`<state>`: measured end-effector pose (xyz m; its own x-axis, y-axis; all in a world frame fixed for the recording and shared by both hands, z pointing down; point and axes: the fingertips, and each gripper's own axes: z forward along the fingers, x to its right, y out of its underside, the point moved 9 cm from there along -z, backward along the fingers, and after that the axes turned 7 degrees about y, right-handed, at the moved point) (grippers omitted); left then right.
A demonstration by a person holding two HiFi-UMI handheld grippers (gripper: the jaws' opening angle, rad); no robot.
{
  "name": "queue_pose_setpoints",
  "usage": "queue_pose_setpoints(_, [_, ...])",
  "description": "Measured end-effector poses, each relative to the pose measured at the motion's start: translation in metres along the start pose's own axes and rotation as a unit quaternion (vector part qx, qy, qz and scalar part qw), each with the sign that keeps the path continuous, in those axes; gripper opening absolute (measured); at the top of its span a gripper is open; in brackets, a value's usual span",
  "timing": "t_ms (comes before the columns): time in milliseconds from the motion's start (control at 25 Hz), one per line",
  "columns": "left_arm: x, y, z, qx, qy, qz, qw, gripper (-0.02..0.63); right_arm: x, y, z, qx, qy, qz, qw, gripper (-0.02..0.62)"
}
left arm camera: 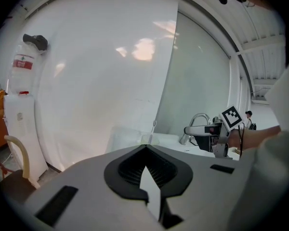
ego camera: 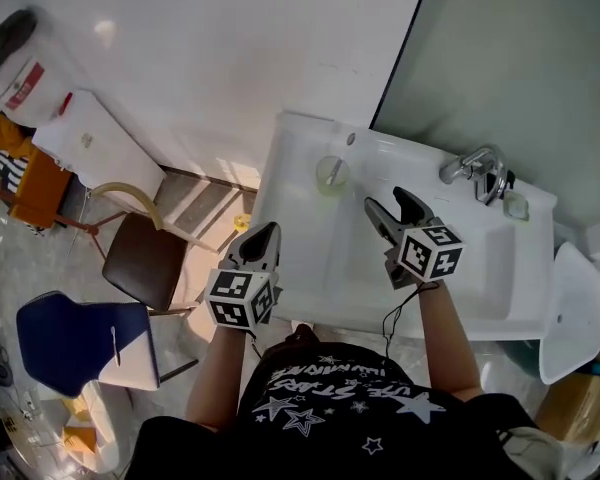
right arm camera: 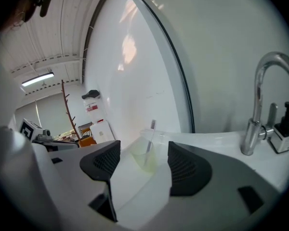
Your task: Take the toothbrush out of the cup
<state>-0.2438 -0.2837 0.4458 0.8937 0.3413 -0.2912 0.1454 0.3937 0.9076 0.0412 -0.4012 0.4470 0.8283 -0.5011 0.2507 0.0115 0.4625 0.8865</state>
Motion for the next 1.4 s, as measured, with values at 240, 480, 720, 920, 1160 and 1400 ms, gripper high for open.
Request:
queue_pose_setpoints(240, [-0.029, -0.015, 0.028, 0.001, 0.014, 0.005, 0.9999, 0.015, 0.002, -0.016, 0.055, -0.023, -0.020, 0.010, 0.999, 0.307])
queue_pose_setpoints(480, [-0.051, -0.021, 0.053, -0.002, 0.017, -0.003, 0.9998, 0.015, 0.009, -0.020, 0.096, -0.036, -0.033, 0.052, 0.997, 0.264])
queue_pose_setpoints(720, [-0.064, -0.023, 0.080, -0.013, 0.021, -0.007, 0.9997, 0.015, 0.015, -0.020, 0.132, -0.039, -0.037, 0.041, 0.998, 0.245])
queue_pose_setpoints(920, [-0.070, -0.017, 0.090, -0.030, 0.028, -0.020, 0.9990, 0.015, 0.016, -0.009, 0.144, -0.036, -0.052, 0.050, 0.997, 0.236])
queue_pose_setpoints(1160, [-0.075, -0.009, 0.101, -0.044, 0.032, -0.026, 0.9982, 0.015, 0.019, -0.005, 0.158, -0.022, -0.054, 0.041, 0.998, 0.172])
queue_pose_setpoints(1400, [-0.074, -0.004, 0.102, -0.055, 0.038, -0.025, 0.9974, 0.015, 0.016, -0.006, 0.161, -0.006, -0.058, 0.033, 0.998, 0.057])
